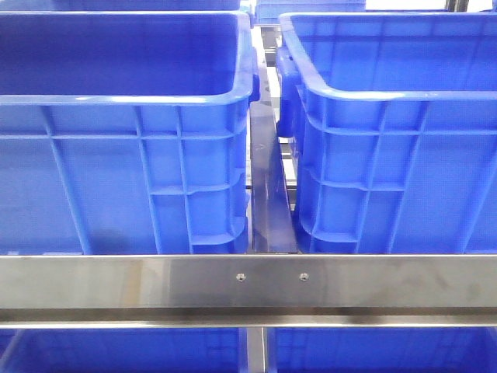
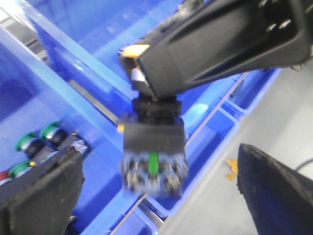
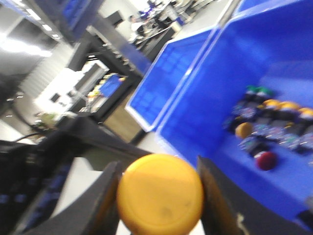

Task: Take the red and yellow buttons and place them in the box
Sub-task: 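Lift the yellow button with the left gripper and pass it to the right gripper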

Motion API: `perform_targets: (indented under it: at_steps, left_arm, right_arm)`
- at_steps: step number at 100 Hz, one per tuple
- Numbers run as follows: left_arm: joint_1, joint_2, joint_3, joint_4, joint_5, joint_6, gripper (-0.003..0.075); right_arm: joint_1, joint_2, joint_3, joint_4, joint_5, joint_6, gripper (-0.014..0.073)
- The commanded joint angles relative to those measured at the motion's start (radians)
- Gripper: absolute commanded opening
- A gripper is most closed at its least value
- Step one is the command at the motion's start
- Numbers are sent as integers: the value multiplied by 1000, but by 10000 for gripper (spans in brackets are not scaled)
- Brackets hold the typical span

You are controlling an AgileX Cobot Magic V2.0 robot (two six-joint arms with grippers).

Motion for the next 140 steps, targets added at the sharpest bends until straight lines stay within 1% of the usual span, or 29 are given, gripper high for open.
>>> perform_targets:
  at_steps: [1,16,30,63,75,89,99,106,113,118,120,125,129,132,134,137,138,140]
  left_arm:
    - [21,-48,-15,41,-63,-53,601]
    - [103,-115,48,70,-63,-89,601]
    - [216,-214,127,73,-64,-100,601]
    - [589,-504,316,78,-65,-102,601]
    - [691,-602,385,78,-65,-102,601]
    - [761,-697,458,78,-72,-102,601]
    - [779,-744,492,78,-74,-102,595]
    - [781,-768,507,78,-74,-102,548]
    - [781,-782,514,78,-74,-102,454]
    - [781,-788,516,78,-71,-102,355]
    - [781,-788,516,78,-71,-102,328]
    - [781,-790,516,78,-71,-102,215]
    - [781,-790,516,78,-71,-102,144]
    - [781,-790,516,78,-71,-102,75]
    - [781,-790,516,78,-71,-102,48]
    - [781,-790,516,78,-71,-102,-13]
    - [781,-790,516,78,-71,-102,-22]
    - [781,-790,516,78,-71,-102,-17]
  right_arm:
    - [-10,-21,-36,150,-17,-53,162]
    - [-10,-21,-36,150,-93,-117,162]
    - [-10,-21,-36,150,-159,-156,162]
    - [-10,-21,-36,150,-250,-214,162]
    - [-10,-22,-36,150,-294,-235,162]
    - [-28,-33,-36,150,-359,-279,162]
    - [-78,-47,-36,150,-384,-297,162]
    - [-128,-56,-36,150,-388,-299,162]
    - [-188,-59,-36,150,-388,-307,162]
    - [-231,-59,-36,150,-388,-314,162]
    - [-250,-59,-36,150,-388,-320,162]
    - [-294,-56,-36,150,-393,-335,162]
    - [-328,-56,-36,150,-402,-352,162]
    - [-348,-56,-36,150,-420,-364,162]
    - [-362,-56,-36,150,-434,-376,162]
    - [-380,-55,-36,150,-456,-392,162]
    - [-384,-55,-36,150,-461,-397,162]
    - [-395,-54,-36,150,-478,-409,162]
